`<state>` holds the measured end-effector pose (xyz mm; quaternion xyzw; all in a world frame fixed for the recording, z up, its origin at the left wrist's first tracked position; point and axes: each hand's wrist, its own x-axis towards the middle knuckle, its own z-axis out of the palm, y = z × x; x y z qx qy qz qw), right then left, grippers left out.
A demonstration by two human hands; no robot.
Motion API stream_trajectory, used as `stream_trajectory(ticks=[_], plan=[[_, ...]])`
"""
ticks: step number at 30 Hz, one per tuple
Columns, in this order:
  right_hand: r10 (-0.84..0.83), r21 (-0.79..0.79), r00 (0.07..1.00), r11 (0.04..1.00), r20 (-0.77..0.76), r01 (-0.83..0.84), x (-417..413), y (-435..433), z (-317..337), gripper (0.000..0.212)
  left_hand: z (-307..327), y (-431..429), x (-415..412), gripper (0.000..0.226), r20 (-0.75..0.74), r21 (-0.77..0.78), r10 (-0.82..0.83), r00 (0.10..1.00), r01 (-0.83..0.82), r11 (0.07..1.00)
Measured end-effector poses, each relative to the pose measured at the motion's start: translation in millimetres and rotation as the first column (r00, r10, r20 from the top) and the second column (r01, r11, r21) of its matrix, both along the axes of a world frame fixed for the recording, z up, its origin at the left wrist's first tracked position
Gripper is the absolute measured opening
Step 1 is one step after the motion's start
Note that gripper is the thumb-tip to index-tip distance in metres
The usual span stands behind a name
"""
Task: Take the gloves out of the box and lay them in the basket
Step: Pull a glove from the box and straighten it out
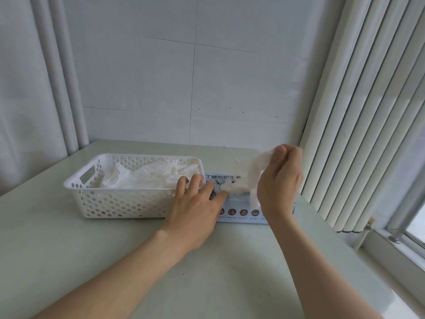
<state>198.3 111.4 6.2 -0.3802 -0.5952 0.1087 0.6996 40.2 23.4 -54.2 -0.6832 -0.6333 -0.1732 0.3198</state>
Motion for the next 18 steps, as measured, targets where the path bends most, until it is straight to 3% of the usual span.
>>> stream_trajectory(ticks=[6,10,14,16,18], plan=[[-0.015,0.043,0.996,0.999,-0.088,0.018,3.0,-13.5,10.3,0.017,-0.8,-2.9,-1.3,0.041,0.028,0.032,-0.041,0.999,0.040,0.999],[0.051,0.016,0.992,0.999,-0.118,-0.050,-1.8,-29.3,21.5,0.022,8.3,-11.4,2.0,0.053,0.239,0.073,-0.174,0.955,0.161,0.984],[0.228,-0.169,0.954,0.950,-0.195,-0.261,-8.7,-41.1,27.6,0.028,23.0,-21.8,9.4,0.069,0.497,0.202,-0.321,0.806,0.252,0.946],[0.316,-0.344,0.894,0.840,-0.319,-0.420,-9.2,-41.3,26.8,0.034,28.6,-25.0,14.6,0.059,0.610,0.266,-0.388,0.691,0.283,0.922],[0.385,-0.459,0.802,0.671,-0.457,-0.583,-8.1,-40.4,25.0,0.040,33.0,-27.0,18.3,0.044,0.721,0.303,-0.428,0.545,0.306,0.902]])
